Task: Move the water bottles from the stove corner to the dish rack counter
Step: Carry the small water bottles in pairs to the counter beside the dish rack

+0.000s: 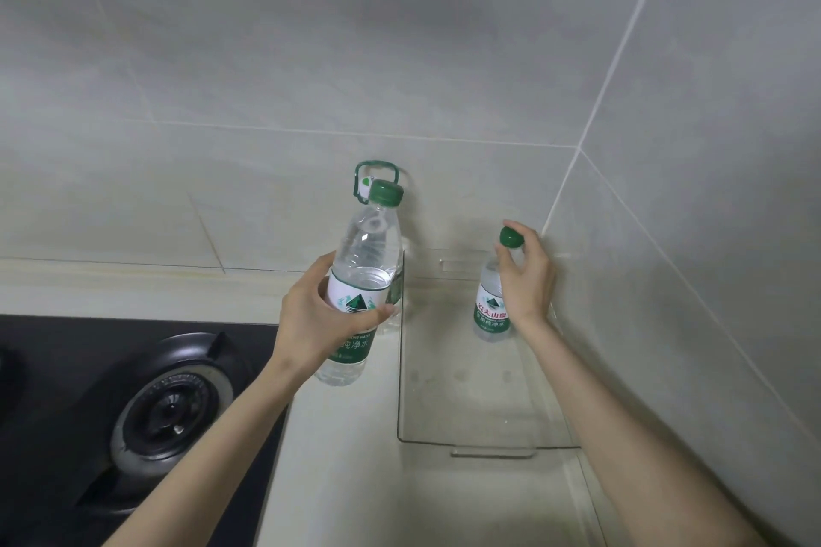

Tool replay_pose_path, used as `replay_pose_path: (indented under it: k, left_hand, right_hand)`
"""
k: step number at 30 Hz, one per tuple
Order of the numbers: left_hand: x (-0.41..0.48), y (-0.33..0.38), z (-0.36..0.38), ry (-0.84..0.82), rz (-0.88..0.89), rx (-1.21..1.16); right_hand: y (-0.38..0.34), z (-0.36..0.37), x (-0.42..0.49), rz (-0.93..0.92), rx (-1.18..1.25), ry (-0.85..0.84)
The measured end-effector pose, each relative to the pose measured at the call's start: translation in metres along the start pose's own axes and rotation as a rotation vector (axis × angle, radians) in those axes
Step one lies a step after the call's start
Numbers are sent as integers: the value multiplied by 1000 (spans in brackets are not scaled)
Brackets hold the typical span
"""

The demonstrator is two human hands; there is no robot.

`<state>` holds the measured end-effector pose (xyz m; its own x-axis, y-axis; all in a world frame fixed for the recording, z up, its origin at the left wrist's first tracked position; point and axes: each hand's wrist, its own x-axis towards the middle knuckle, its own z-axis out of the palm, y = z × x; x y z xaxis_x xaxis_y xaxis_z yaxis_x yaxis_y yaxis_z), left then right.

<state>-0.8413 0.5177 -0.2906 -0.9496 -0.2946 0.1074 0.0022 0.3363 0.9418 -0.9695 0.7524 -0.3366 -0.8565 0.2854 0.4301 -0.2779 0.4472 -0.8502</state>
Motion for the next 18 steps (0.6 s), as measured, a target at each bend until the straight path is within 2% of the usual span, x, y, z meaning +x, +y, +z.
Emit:
replay_pose_path:
  k: [6,13,18]
  left_hand:
    - [-25,15,-34,104,-4,2]
    - [-73,30,-92,277,-31,-7]
    - [-128,37,-142,450,-55,10]
  right_hand:
    - [-93,-8,-16,-238,231,-59]
    - [-199,-5,-52,-324,496,-305]
    - [-253,12,-102,-349,631,-539]
